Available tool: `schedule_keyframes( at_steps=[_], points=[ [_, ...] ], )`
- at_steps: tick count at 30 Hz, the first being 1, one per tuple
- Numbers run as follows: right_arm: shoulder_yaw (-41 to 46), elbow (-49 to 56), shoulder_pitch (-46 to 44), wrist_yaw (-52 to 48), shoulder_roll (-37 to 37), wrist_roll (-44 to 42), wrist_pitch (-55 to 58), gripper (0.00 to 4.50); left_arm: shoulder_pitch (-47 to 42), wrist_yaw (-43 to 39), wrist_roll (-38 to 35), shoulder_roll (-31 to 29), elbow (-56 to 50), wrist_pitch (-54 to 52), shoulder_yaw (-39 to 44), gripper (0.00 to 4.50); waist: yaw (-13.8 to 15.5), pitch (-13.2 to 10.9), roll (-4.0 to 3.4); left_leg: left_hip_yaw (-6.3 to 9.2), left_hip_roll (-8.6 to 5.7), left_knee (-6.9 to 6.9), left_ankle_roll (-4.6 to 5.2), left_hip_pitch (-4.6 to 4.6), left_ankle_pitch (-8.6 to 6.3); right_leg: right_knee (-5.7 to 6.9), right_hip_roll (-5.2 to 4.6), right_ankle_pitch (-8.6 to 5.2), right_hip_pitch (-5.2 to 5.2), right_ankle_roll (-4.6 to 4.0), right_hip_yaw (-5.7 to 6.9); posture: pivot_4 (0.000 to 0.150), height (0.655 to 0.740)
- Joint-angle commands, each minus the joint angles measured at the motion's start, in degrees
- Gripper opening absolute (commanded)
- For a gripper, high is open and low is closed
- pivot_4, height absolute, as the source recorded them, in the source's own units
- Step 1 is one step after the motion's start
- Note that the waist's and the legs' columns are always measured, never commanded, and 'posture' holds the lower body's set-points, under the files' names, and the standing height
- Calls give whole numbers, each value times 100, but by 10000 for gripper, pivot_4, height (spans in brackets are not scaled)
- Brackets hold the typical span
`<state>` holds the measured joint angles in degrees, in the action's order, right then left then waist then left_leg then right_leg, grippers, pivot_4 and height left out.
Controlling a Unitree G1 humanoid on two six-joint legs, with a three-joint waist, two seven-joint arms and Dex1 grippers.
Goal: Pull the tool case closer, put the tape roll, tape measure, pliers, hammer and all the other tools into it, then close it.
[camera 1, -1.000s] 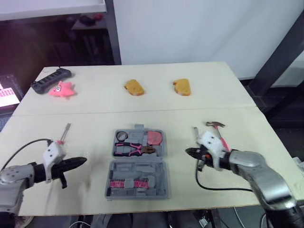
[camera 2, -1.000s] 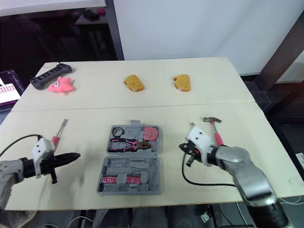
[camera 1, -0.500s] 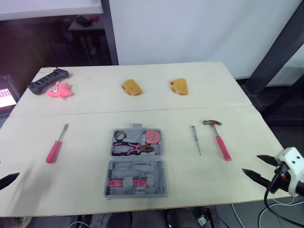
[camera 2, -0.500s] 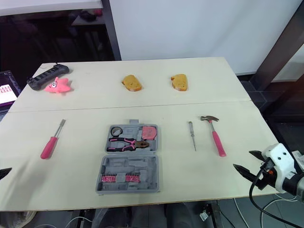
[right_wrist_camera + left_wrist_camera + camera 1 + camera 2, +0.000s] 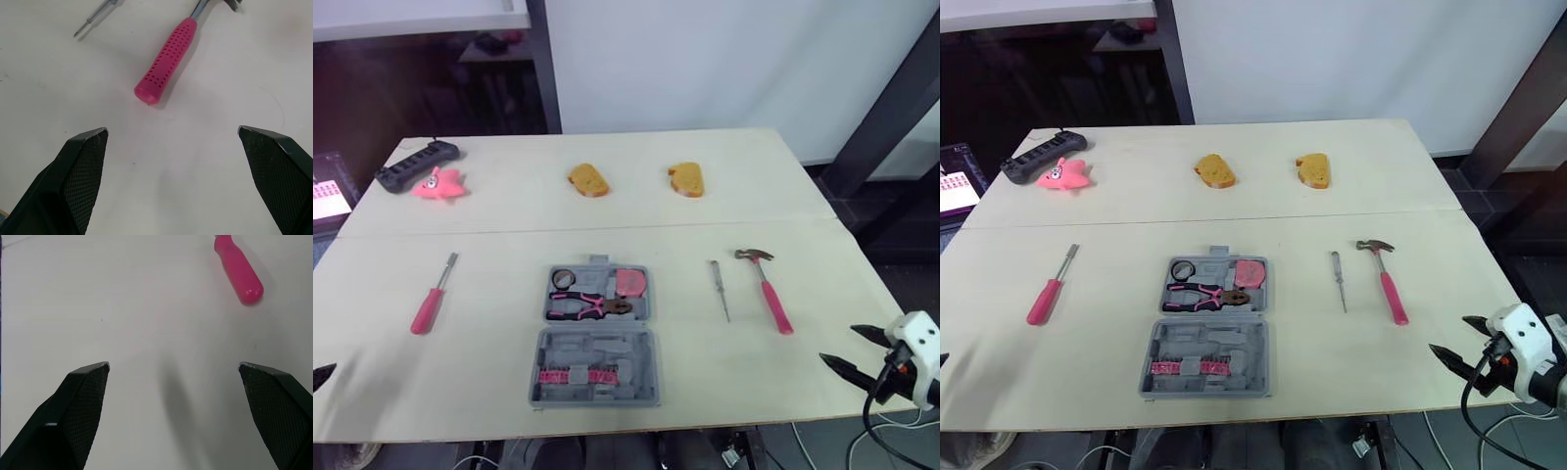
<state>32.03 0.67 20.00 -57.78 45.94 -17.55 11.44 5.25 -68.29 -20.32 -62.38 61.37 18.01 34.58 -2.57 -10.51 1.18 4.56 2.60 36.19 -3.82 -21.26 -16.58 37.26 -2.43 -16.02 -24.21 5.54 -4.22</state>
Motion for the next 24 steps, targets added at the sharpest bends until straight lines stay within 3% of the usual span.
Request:
schedule_keyframes(
  at_steps=[1, 6, 11, 14, 19, 24],
  points=[
    [60, 114, -48, 75, 26, -108, 1, 45000, -84, 96, 45, 11, 5, 108, -39, 44592, -1, 0, -1, 0, 0, 0, 0, 0, 0, 0, 0, 0, 0, 0, 0, 1500, 7400],
    [32, 959, 194, 399, -200, -302, 483, 45000, -181, -59, -118, 414, -646, -111, -145, 44592, 6, 2, -4, 0, 0, -1, 0, -1, 0, 2, 1, 9, 0, 17, 0, 1500, 7400],
    [-416, 2711, 227, 1501, -759, -683, 1950, 45000, 450, 123, -634, 1388, -3375, -1220, -440, 44592, 19, 6, -4, 2, 2, 7, -8, -2, 5, 10, 0, 12, 6, 21, -2, 1500, 7400],
    [-1142, 3376, -148, 2585, -1170, -346, 2825, 45000, 767, 371, -685, 1872, -4826, -1595, -801, 44592, 6, 16, 15, 6, 4, 13, -11, 0, 6, 12, 2, 13, 11, 19, -1, 1500, 7400],
    [-1969, 3618, -860, 3717, -1808, -1, 3609, 45000, 979, 295, -772, 2030, -5653, -1926, -1067, 44592, 8, 16, 2, 10, 4, 13, -12, 3, 7, 11, 7, 11, 10, 7, -2, 1500, 7400],
    [-2568, 2956, -1831, 4942, -2641, 616, 4069, 45000, 1182, 8, -917, 1960, -6594, -2274, -1434, 44592, 5, 18, 4, 11, 3, 13, -12, -3, 7, 8, 5, 7, 6, 1, -3, 1500, 7400]
  ],
)
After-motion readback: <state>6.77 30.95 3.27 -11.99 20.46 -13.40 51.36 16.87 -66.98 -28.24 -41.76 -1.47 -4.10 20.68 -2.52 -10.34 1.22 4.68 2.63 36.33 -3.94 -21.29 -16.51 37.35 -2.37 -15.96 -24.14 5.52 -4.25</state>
